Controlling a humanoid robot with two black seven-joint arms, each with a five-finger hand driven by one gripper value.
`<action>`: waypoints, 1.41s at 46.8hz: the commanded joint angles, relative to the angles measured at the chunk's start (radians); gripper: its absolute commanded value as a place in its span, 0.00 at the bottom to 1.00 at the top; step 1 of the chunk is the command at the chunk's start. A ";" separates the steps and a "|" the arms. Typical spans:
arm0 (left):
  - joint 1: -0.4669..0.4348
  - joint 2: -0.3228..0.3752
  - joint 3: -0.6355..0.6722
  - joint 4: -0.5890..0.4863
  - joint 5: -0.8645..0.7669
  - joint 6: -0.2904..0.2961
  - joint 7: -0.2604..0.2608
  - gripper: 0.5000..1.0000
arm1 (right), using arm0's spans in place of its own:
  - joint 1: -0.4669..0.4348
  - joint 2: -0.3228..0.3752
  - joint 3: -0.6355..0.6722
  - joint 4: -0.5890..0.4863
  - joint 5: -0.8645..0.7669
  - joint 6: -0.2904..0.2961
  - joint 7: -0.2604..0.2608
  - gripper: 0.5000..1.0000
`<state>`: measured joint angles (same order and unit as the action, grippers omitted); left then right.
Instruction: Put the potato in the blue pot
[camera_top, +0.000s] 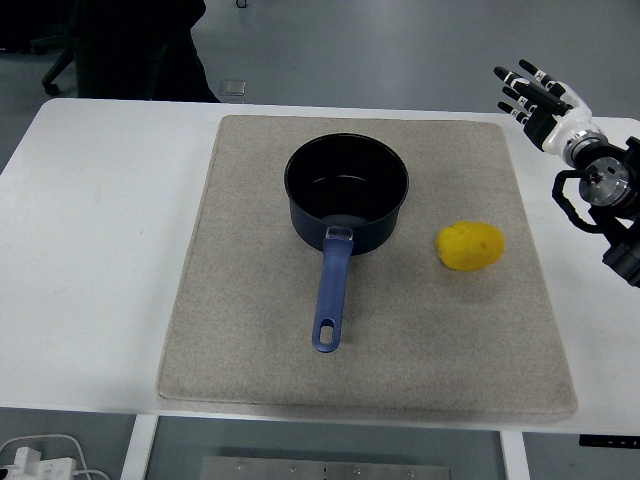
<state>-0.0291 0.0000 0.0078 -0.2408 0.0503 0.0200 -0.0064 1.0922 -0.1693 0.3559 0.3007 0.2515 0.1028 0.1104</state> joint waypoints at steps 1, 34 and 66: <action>0.000 0.000 0.000 0.000 0.000 0.000 0.000 0.99 | 0.000 0.001 0.000 0.000 0.000 0.000 0.000 0.85; 0.000 0.000 0.001 0.000 0.000 0.000 0.000 0.99 | 0.000 -0.002 -0.003 0.000 0.000 0.002 0.000 0.85; 0.000 0.000 0.001 0.002 0.000 0.000 0.000 0.99 | 0.003 -0.019 -0.014 0.006 -0.124 0.080 -0.001 0.85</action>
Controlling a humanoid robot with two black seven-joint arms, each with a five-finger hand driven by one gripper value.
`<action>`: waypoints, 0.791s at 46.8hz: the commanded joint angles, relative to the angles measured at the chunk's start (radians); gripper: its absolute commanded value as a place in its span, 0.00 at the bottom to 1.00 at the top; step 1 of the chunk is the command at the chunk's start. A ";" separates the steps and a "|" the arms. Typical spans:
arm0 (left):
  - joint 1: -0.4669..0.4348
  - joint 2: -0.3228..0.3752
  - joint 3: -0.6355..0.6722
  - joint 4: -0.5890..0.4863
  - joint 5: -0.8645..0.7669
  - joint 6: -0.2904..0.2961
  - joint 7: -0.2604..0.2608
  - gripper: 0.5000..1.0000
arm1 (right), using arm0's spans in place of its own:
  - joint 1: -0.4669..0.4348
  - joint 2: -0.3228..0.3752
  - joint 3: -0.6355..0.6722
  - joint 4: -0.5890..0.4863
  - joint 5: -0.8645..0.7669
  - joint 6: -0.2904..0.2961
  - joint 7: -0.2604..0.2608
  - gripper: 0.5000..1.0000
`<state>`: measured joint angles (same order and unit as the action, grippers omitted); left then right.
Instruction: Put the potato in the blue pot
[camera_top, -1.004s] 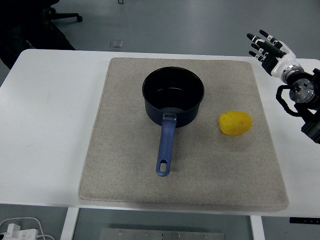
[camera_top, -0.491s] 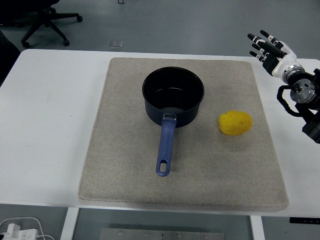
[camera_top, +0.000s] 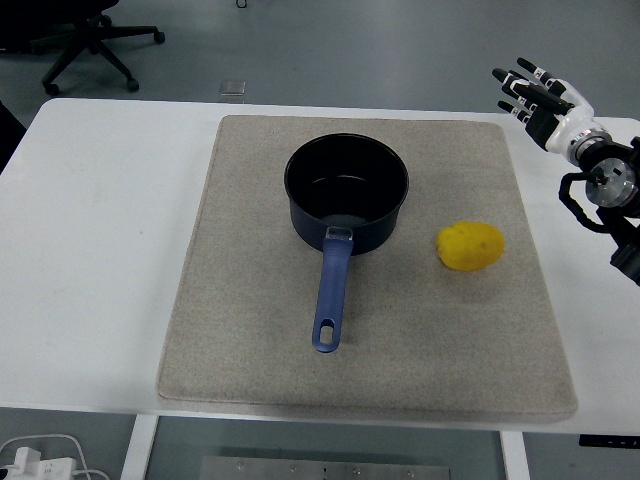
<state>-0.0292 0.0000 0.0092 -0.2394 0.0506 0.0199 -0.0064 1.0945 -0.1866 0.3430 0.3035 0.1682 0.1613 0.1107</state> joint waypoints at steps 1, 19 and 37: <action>0.000 0.000 0.000 -0.001 0.000 0.000 0.000 0.99 | 0.001 -0.002 -0.004 0.005 -0.058 0.033 -0.002 0.85; 0.000 0.000 0.000 -0.001 0.000 0.000 -0.001 0.99 | -0.010 -0.066 -0.012 0.008 -0.401 0.343 -0.002 0.85; -0.001 0.000 0.000 -0.001 0.000 0.000 0.000 0.99 | 0.001 -0.226 -0.019 0.061 -0.541 0.450 0.006 0.85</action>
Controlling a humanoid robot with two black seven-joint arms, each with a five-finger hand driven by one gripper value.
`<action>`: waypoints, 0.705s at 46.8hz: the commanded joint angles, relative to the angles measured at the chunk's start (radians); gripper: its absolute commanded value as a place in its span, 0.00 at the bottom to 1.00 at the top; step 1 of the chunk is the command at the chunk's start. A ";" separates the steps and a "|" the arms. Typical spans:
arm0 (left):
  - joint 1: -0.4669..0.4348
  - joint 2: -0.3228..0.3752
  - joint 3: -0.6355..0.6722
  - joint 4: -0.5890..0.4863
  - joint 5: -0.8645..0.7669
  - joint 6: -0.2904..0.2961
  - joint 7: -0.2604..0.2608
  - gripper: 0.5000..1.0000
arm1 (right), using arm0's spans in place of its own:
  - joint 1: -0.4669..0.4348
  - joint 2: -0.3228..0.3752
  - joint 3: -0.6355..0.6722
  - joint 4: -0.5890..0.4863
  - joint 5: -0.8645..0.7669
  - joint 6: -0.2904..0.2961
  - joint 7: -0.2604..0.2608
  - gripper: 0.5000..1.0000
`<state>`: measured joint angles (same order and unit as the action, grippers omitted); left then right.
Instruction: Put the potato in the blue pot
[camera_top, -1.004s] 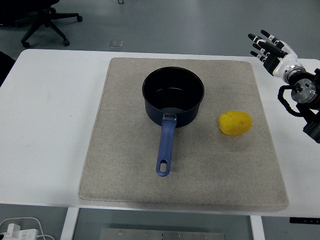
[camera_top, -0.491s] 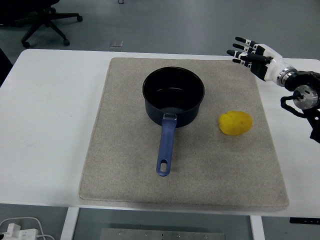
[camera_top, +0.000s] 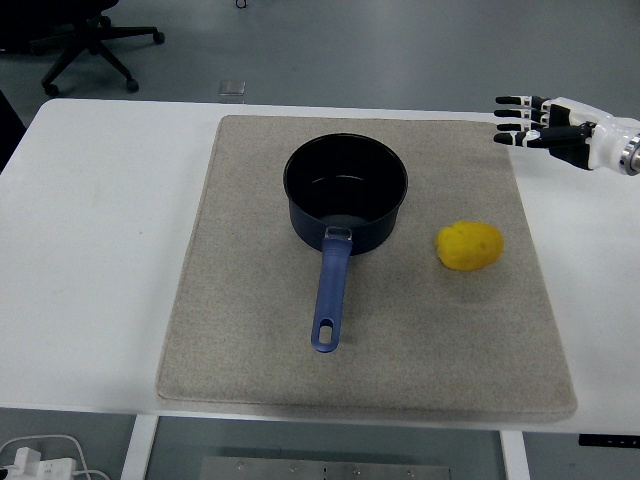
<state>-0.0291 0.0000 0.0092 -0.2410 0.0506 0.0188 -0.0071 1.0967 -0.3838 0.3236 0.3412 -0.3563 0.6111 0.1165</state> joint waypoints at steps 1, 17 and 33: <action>-0.002 0.000 0.000 0.000 0.000 0.000 -0.001 0.99 | -0.003 -0.036 0.000 0.035 -0.024 0.000 0.000 0.85; -0.005 0.000 0.000 0.000 0.000 0.000 0.001 0.99 | -0.017 -0.225 0.002 0.321 -0.128 0.000 0.005 0.85; -0.012 0.000 0.000 -0.001 0.000 0.000 0.001 0.99 | -0.081 -0.395 0.023 0.643 -0.282 0.000 0.083 0.85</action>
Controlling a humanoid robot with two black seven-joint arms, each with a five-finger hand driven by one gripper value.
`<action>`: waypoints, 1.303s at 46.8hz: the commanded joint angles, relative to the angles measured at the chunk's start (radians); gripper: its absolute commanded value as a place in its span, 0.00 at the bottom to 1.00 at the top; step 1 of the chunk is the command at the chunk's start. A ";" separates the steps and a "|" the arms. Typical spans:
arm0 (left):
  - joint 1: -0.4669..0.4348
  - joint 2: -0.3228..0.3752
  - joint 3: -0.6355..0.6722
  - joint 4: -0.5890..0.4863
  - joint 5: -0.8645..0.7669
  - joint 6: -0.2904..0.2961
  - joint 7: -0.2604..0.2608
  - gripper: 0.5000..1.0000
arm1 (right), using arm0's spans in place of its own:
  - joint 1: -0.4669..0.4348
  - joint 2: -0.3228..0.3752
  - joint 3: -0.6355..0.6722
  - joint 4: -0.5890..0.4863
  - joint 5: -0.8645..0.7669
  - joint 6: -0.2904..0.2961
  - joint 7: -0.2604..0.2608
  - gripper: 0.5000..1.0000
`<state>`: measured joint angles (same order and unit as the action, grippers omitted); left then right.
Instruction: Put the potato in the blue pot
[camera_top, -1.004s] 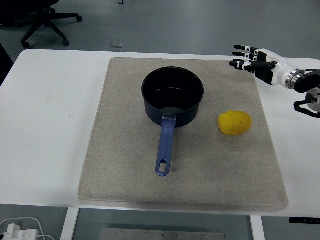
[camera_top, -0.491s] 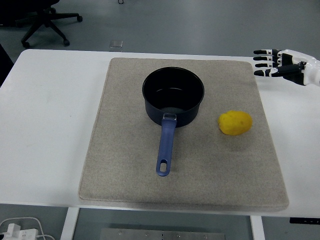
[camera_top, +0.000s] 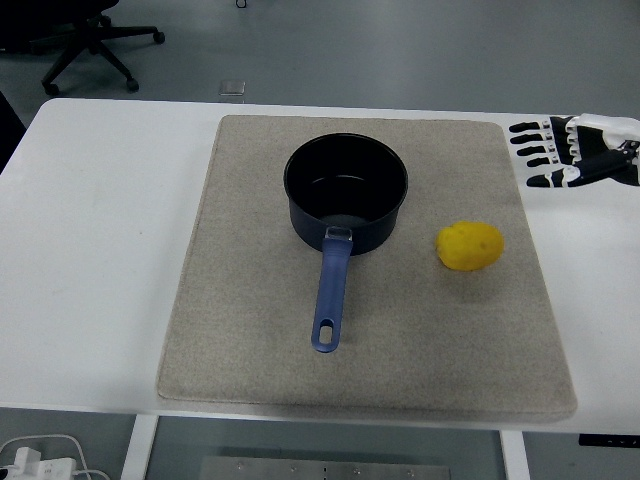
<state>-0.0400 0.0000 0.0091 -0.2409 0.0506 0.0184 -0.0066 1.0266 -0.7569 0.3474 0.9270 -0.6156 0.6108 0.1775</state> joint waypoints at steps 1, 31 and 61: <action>-0.001 0.000 0.000 -0.001 0.000 0.000 0.000 0.99 | -0.014 -0.027 -0.001 0.075 -0.032 0.000 0.028 0.85; -0.001 0.000 -0.001 -0.001 0.000 0.000 0.000 0.99 | -0.117 0.011 -0.010 0.230 -0.409 -0.348 0.163 0.85; -0.004 0.000 -0.001 -0.001 0.002 0.000 0.000 0.99 | -0.188 0.042 -0.010 0.254 -0.409 -0.350 0.165 0.85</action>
<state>-0.0446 0.0000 0.0092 -0.2424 0.0523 0.0184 -0.0062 0.8453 -0.7229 0.3348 1.1823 -1.0239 0.2608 0.3411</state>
